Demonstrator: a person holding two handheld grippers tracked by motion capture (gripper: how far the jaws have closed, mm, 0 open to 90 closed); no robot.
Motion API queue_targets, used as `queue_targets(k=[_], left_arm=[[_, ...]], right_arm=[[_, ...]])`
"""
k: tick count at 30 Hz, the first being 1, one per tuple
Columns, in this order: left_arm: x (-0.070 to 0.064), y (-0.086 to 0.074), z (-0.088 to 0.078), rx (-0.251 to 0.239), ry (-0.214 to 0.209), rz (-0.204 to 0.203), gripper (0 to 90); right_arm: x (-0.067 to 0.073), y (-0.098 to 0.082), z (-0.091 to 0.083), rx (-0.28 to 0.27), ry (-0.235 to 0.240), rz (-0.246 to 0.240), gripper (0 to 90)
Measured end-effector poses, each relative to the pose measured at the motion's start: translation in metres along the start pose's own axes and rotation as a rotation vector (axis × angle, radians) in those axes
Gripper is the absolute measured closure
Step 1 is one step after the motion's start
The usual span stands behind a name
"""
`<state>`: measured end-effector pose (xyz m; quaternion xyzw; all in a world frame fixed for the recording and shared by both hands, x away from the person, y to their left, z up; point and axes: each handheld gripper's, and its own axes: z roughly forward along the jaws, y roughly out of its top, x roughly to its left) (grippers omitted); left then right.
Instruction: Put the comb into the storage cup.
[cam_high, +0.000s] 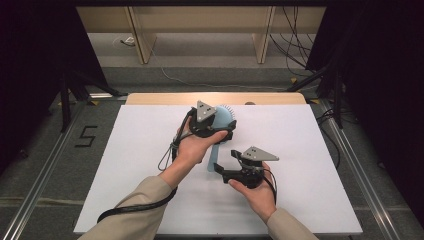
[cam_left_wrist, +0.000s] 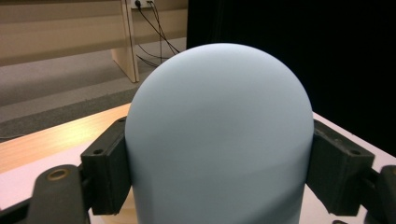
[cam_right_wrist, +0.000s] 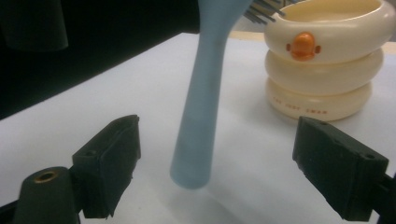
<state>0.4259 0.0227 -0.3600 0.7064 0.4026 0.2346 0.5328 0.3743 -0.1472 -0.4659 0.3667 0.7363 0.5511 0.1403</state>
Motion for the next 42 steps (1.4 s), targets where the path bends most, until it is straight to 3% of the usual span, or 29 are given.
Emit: queue_targets(k=[8,17,24,42], left_arm=[[0.006,0.001,0.002,-0.023,0.028,-0.009,19.7],[0.012,0.005,0.002,-0.050,0.057,-0.016,19.6],[0.014,0.005,0.006,-0.066,0.070,-0.027,19.6],[0.018,0.012,0.009,-0.092,0.087,-0.026,19.6]], right_arm=[[-0.007,-0.002,-0.009,0.026,-0.033,-0.081,16.1],[-0.020,-0.002,-0.025,0.016,-0.069,-0.082,16.1],[-0.032,-0.003,-0.048,-0.003,-0.112,-0.098,16.0],[-0.041,-0.011,-0.085,-0.009,-0.151,-0.139,15.9]])
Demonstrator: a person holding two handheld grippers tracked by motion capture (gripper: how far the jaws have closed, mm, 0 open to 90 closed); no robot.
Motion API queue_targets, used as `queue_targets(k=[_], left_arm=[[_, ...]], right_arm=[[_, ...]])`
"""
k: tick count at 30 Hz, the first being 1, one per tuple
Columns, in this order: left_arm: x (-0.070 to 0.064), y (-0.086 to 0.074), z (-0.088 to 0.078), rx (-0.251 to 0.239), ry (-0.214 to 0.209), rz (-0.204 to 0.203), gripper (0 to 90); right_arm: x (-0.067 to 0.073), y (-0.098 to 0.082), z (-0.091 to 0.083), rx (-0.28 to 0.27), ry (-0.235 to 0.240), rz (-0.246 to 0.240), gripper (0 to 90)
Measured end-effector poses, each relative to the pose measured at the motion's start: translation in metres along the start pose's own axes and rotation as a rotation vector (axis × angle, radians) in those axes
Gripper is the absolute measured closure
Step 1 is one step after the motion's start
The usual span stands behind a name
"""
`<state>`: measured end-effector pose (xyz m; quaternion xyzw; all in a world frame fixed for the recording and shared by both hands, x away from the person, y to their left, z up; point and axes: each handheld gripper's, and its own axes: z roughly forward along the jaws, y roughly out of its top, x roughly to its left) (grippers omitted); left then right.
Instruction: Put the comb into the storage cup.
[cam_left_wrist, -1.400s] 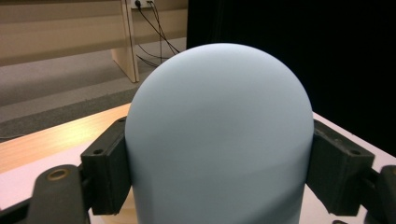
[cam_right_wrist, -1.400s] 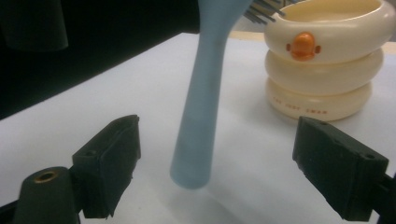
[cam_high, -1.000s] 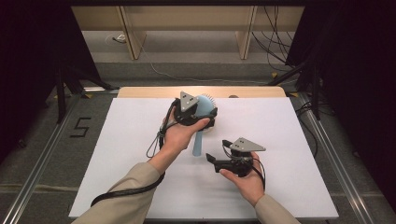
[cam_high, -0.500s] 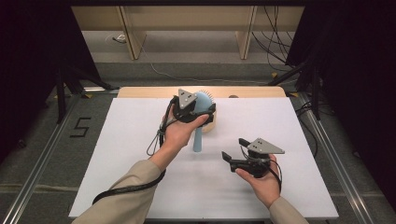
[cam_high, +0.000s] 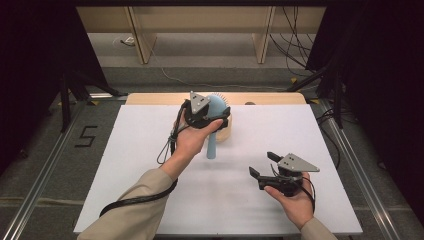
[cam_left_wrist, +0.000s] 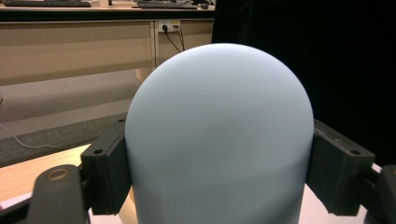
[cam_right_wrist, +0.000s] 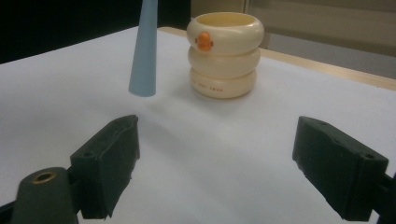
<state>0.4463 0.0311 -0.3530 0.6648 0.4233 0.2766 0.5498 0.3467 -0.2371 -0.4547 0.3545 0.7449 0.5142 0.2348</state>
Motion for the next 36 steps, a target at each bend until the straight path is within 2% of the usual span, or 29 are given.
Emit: queue_targets(k=[8,15,28,36], left_arm=[[0.003,0.006,0.002,-0.016,0.007,-0.006,19.6],[0.005,0.014,0.003,-0.025,0.006,-0.006,19.6],[0.008,0.023,0.003,-0.046,0.013,-0.015,19.6],[0.006,0.029,0.002,-0.059,0.009,-0.006,19.6]], right_arm=[[-0.003,-0.004,-0.012,-0.007,-0.014,0.000,15.8],[-0.004,-0.005,-0.016,-0.013,-0.019,0.005,15.8],[-0.005,-0.007,-0.020,-0.016,-0.025,0.006,15.9],[-0.006,-0.008,-0.020,-0.012,-0.026,0.009,15.8]])
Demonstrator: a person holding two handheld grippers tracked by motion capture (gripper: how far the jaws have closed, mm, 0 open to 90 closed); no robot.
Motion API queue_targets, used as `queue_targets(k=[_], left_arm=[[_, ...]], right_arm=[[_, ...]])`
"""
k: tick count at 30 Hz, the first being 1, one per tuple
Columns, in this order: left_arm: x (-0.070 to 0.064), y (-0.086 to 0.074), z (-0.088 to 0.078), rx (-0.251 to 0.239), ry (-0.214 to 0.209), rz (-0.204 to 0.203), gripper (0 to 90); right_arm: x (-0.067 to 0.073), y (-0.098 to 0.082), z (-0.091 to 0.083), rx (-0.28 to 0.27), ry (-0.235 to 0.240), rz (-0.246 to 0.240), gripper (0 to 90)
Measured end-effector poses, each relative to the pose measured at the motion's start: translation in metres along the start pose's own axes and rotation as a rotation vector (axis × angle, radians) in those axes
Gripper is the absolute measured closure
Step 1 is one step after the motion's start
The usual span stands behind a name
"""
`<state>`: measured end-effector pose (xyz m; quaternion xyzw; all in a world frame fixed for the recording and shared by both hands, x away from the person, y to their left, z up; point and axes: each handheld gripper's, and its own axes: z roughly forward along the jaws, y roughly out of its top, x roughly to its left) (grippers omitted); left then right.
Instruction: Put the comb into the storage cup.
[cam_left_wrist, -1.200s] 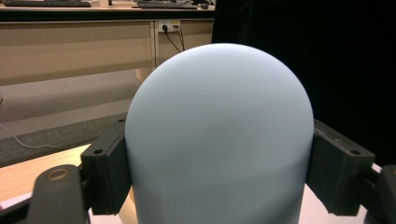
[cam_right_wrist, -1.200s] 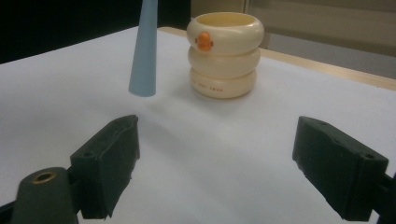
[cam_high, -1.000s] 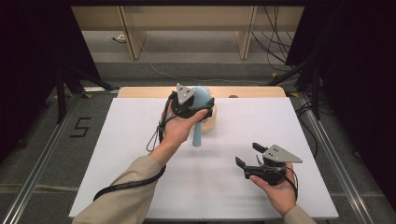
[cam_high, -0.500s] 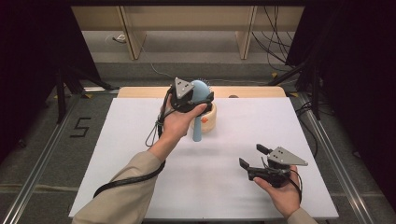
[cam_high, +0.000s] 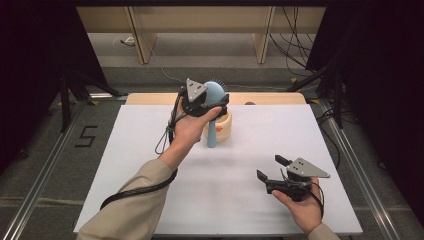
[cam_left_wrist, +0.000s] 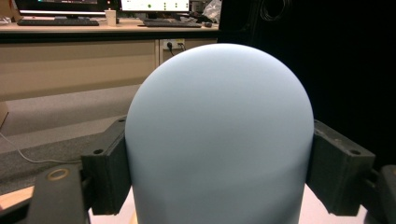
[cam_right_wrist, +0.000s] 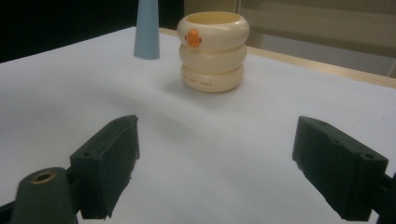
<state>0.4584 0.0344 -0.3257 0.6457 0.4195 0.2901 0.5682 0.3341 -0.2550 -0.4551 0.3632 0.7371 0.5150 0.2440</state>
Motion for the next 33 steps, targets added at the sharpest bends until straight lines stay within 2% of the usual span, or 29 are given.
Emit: queue_targets(k=[17,33], left_arm=[[0.0007,0.0037,0.0023,-0.026,0.005,0.006,19.6],[0.0040,0.0057,0.0064,-0.052,-0.013,0.013,19.6]], right_arm=[[-0.0013,-0.0012,0.0007,0.003,0.001,0.006,15.9],[-0.0022,-0.0016,0.0006,-0.001,-0.001,0.007,15.9]])
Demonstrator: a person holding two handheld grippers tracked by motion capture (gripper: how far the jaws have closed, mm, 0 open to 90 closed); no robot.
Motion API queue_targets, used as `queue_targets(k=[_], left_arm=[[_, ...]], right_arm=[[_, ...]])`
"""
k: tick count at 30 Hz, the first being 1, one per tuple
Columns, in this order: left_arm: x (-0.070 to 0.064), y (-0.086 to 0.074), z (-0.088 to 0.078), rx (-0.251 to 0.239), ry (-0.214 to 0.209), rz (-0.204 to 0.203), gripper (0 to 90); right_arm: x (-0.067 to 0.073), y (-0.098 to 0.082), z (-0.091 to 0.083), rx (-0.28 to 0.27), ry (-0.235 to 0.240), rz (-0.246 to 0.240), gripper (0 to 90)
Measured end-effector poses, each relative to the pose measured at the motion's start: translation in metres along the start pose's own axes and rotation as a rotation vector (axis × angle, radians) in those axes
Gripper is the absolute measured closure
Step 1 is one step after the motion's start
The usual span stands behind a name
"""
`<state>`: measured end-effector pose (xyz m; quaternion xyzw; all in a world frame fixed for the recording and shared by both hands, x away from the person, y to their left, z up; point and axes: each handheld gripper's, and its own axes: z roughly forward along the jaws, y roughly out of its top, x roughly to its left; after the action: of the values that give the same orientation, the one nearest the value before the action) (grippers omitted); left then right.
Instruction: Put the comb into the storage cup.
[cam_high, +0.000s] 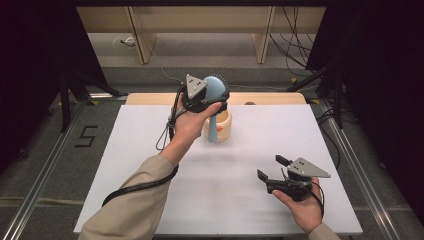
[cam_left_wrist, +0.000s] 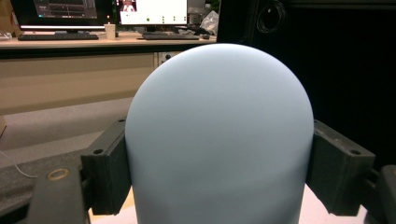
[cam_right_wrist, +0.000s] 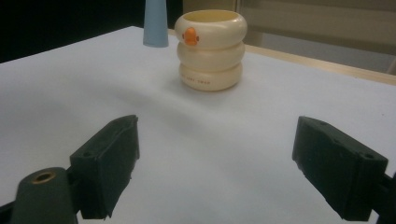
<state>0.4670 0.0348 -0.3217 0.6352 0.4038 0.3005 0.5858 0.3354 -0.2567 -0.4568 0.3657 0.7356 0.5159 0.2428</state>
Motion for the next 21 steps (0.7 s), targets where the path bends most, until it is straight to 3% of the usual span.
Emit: queue_targets(k=[21], left_arm=[[0.0019,0.0091,0.0054,-0.027,-0.001,0.028,19.6]], right_arm=[[-0.0009,-0.0007,0.0000,-0.004,0.001,0.012,15.9]])
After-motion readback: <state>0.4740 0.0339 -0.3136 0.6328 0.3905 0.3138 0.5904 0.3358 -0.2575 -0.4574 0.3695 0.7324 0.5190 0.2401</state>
